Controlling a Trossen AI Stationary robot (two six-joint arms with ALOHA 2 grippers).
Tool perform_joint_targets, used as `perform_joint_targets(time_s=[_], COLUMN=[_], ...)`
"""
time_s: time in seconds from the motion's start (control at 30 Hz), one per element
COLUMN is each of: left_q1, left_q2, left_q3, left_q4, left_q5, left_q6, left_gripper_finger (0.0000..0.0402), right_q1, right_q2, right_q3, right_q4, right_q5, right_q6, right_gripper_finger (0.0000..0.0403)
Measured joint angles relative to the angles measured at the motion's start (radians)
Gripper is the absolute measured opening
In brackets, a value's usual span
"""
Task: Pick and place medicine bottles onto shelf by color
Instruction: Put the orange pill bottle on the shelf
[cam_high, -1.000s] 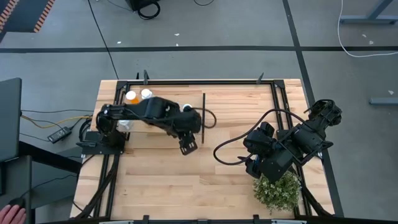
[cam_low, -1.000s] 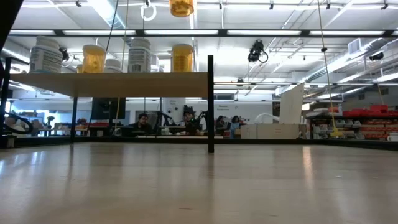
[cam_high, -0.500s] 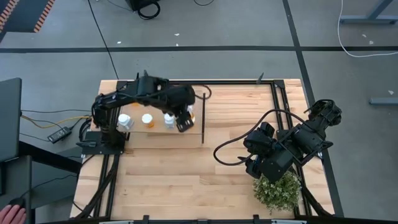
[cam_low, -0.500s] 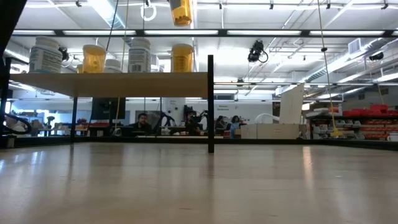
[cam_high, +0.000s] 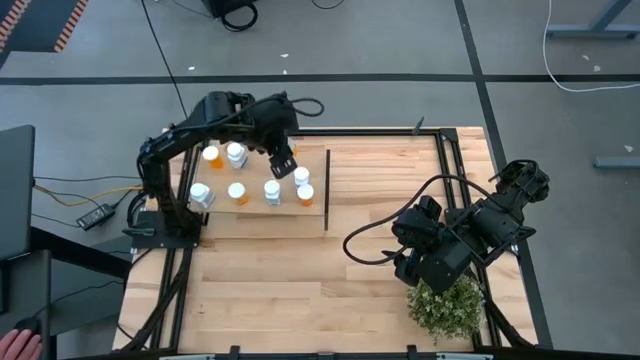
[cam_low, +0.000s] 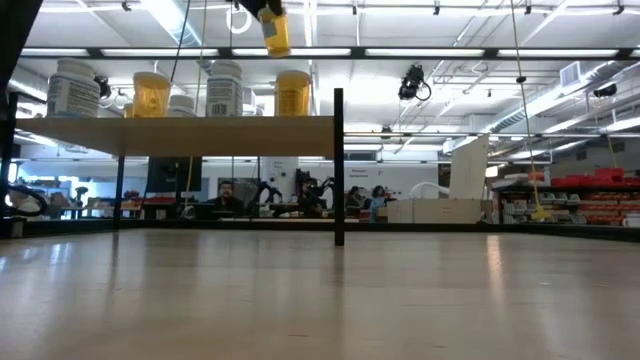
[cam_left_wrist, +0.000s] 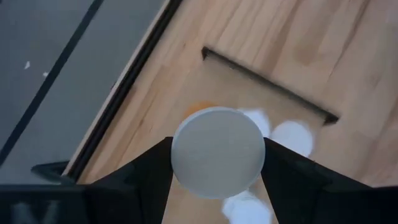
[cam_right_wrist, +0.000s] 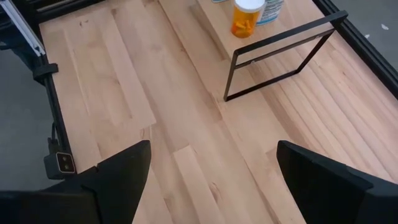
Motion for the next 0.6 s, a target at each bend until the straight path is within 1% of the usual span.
perform_joint_targets(time_s=[0.07,0.13,0.23,0.3,0.43,0.6], left_q1=[0.022,0.054,0.105,0.130,0.147,0.159], left_q2=[-0.013,-0.043,-0.111,-0.146,-0.195,-0.199], left_q3=[-0.066,-0.183,-0.354,-0.436,-0.557,-0.643], left_q4=[-0.002,-0.002,-0.006,0.004,0.084,0.124], left_q5=[0.001,0.003,0.008,0.040,0.067,0.086], left_q6=[0.033,0.071,0.071,0.070,0.059,0.073], left_gripper_finger=[0.0226,0.0226,0.0222,0.0222,0.0228,0.0226], right_q1=[0.000,0.000,0.000,0.000,-0.007,-0.031], right_q2=[0.000,0.000,0.000,0.000,0.000,0.000], right_q3=[0.000,0.000,0.000,0.000,0.000,0.000], right_q4=[0.000,0.000,0.000,0.000,0.000,0.000], right_q5=[0.006,0.006,0.006,0.006,0.009,0.015], right_q6=[0.000,0.009,0.029,0.034,0.013,-0.012], right_gripper_finger=[0.0355,0.0355,0.0355,0.0355,0.0355,0.0355])
